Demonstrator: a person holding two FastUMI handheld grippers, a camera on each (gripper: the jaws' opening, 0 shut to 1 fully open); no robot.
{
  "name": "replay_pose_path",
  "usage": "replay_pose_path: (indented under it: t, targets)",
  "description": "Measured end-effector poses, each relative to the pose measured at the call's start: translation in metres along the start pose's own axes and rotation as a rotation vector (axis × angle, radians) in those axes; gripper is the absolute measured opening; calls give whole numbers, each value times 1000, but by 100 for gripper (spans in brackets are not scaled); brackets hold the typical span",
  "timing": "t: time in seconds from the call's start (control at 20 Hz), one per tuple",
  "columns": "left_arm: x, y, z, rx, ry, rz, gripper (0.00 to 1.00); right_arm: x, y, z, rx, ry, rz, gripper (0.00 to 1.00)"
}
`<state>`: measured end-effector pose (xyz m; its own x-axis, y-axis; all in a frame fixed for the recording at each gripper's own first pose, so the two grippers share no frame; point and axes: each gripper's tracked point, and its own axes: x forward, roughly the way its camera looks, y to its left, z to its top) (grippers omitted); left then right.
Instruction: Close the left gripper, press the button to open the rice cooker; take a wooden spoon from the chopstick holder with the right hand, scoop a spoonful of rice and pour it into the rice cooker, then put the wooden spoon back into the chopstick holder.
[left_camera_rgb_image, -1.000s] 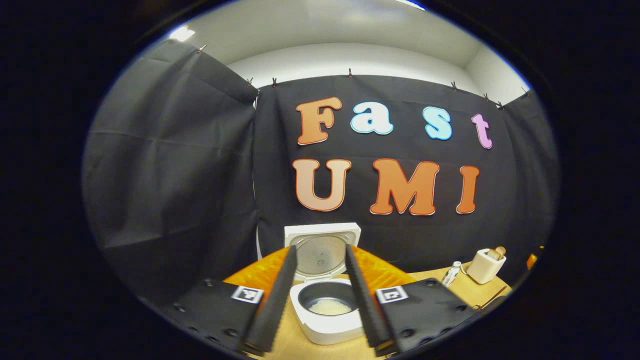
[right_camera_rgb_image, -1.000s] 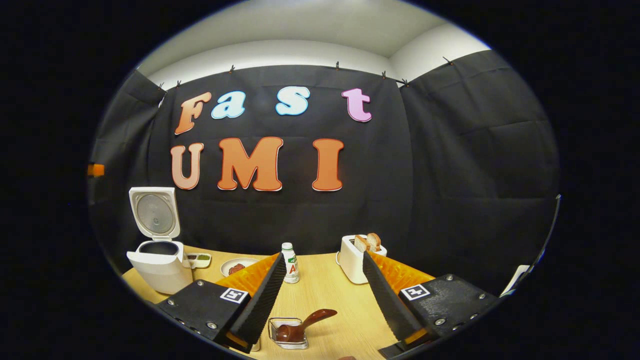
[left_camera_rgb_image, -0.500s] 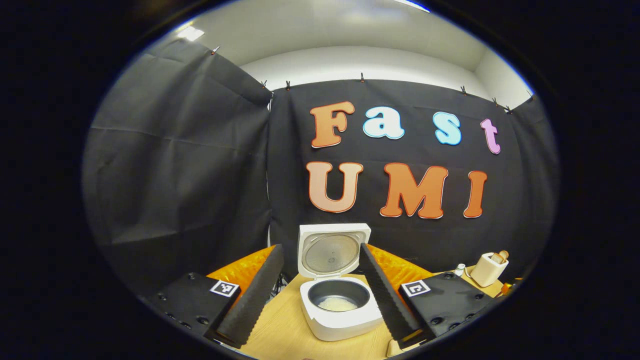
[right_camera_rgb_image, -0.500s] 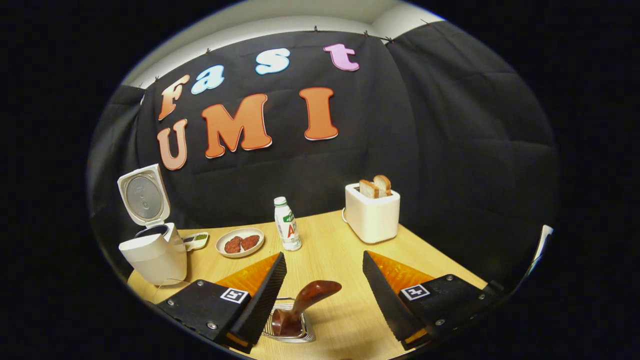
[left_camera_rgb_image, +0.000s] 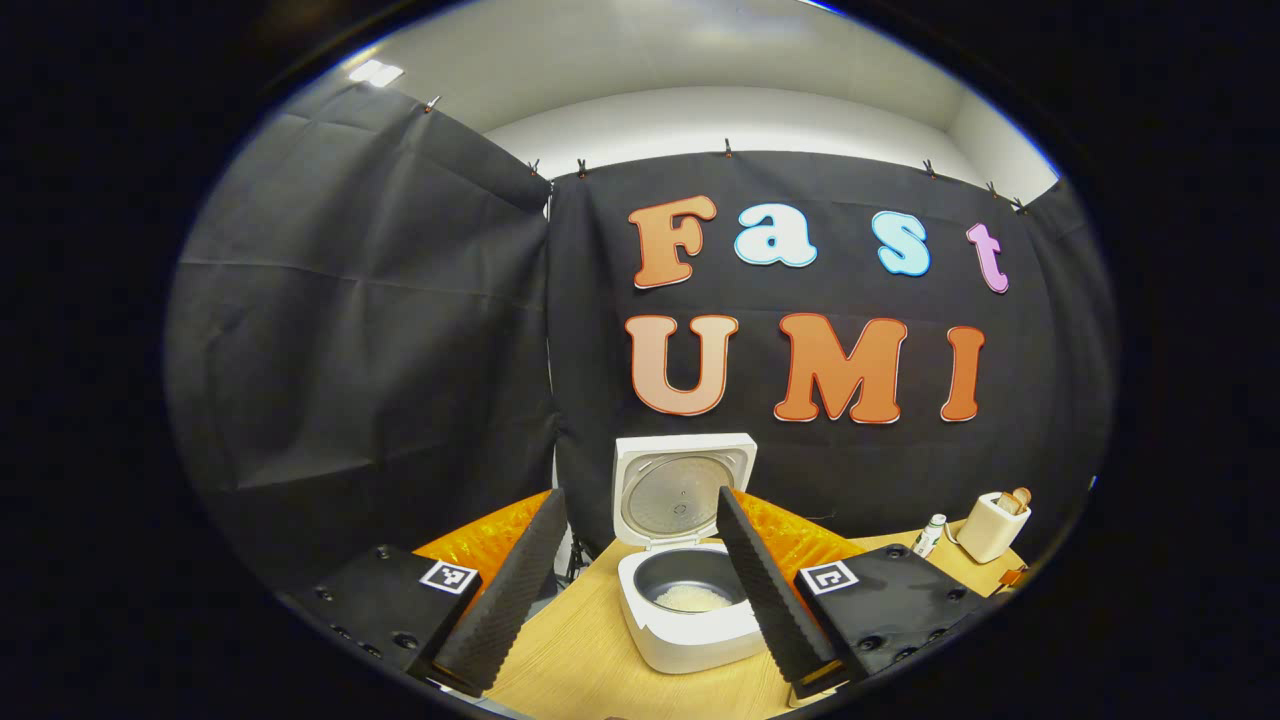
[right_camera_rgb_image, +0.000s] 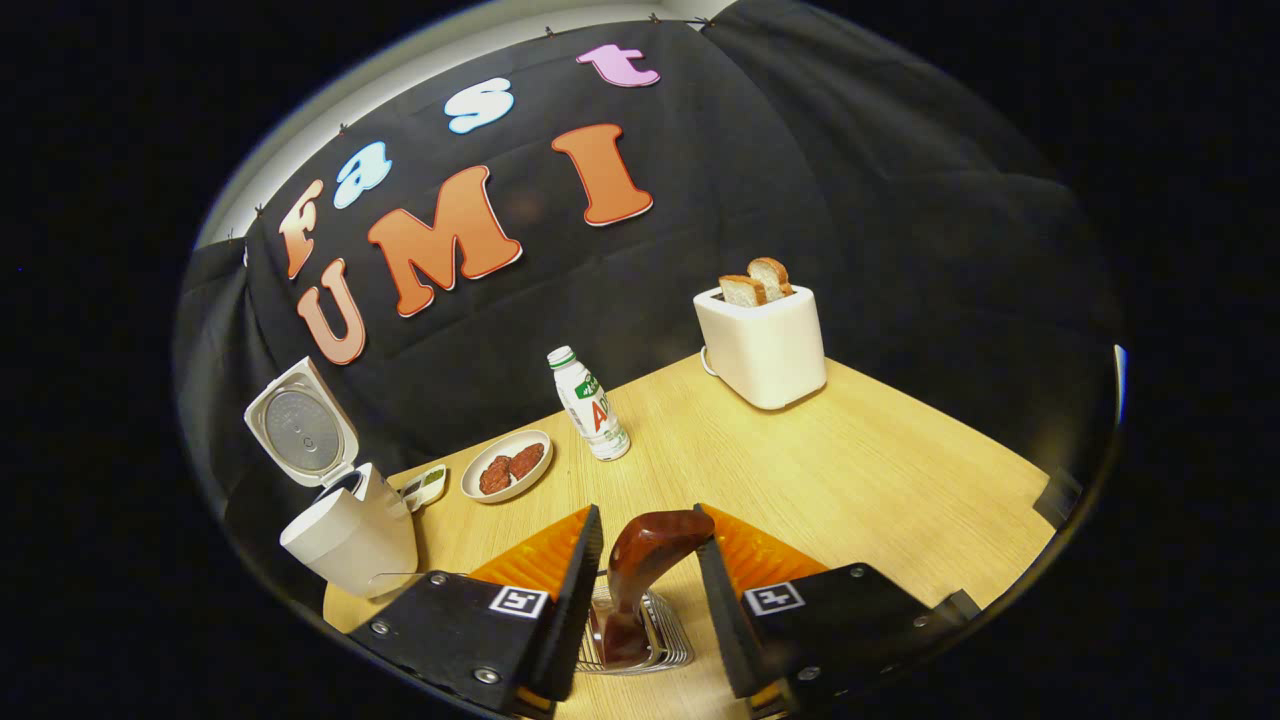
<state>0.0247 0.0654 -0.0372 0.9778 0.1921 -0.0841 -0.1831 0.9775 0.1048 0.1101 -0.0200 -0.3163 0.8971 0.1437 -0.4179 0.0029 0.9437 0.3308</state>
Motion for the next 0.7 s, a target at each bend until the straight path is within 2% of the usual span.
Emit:
replay_pose_path:
  t: [0.05,0.2,0.45,0.7]
  targets:
    - [0,2,-1,-3,3,5,100,-2,2,-1,44,10,11,45]
    - [-1,4,-7,-9,18,14,100,2,6,-3,205,45,12,30]
    - [-4,5,-6,-15,18,14,100,4,14,-2,213,44,3,4]
    - [-9,4,-5,-7,21,11,100,-6,29,12,137,12,-7,2]
